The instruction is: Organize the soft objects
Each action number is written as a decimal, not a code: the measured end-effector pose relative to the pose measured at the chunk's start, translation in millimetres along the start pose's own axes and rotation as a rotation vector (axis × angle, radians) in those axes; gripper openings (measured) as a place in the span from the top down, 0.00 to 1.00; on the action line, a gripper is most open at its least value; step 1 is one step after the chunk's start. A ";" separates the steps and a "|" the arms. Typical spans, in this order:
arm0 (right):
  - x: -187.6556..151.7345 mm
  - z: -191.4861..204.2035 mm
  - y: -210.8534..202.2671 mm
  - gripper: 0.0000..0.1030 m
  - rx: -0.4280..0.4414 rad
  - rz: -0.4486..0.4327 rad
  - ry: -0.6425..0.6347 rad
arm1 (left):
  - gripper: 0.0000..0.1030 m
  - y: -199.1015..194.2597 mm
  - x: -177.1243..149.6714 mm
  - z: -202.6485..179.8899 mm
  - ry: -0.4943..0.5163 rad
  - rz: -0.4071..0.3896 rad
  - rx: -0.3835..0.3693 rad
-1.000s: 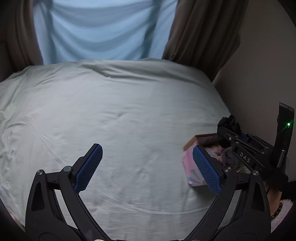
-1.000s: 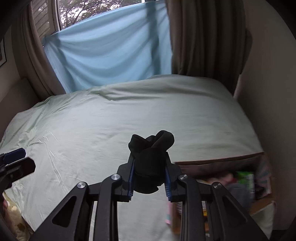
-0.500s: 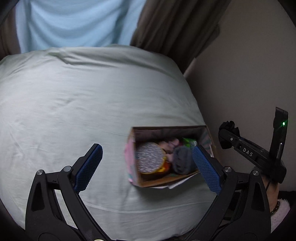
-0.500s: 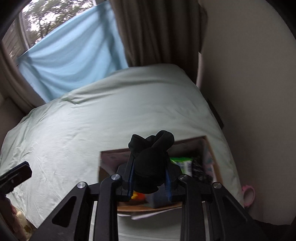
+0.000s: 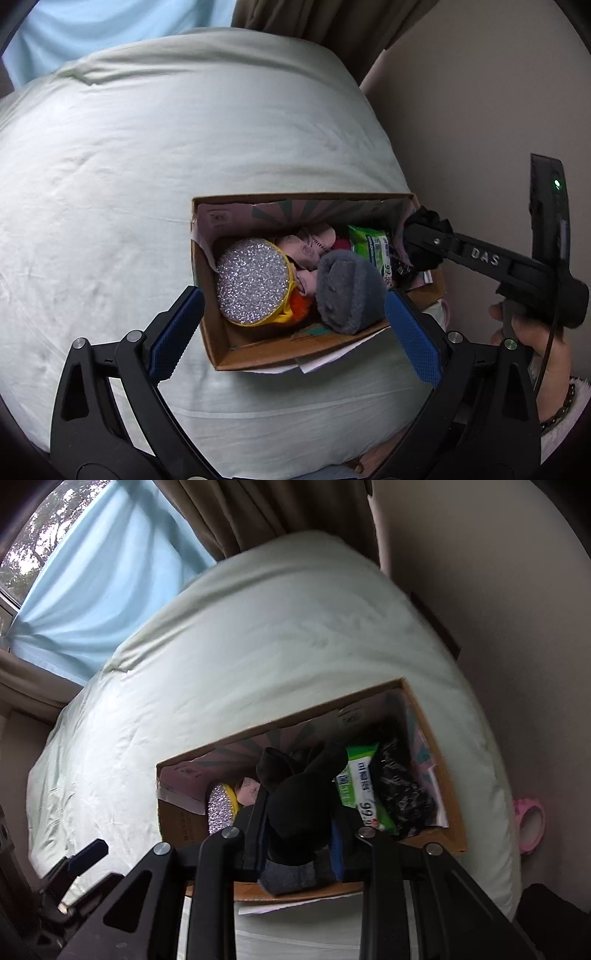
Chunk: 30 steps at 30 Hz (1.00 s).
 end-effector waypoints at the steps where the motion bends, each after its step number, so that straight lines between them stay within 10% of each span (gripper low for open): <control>1: 0.5 -0.3 3.9 0.75 0.002 0.012 0.001 | 0.05 0.5 -0.6 0.2 0.000 0.003 0.006; 5: 4.4 4.3 14.9 0.61 -0.010 0.040 -0.020 | 0.05 3.5 -4.2 4.5 -0.013 0.018 0.013; 11: 13.0 10.1 19.5 0.12 -0.008 0.029 -0.021 | 0.05 -2.5 -4.1 13.1 -0.034 0.022 0.017; 30: 3.9 74.2 -65.1 0.10 -0.037 -0.102 -0.148 | 0.05 -111.1 6.9 49.8 -0.034 -0.139 0.051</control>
Point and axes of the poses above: each gripper's, at about its wrist camera, not at the fingertips, and y roughly the way its jaws point, z to its left, x to its top, the point moved 5 cm from there along y, roughly the way its jaws point, and after that the axes turned 1 degree about x, right-handed, at the moved point
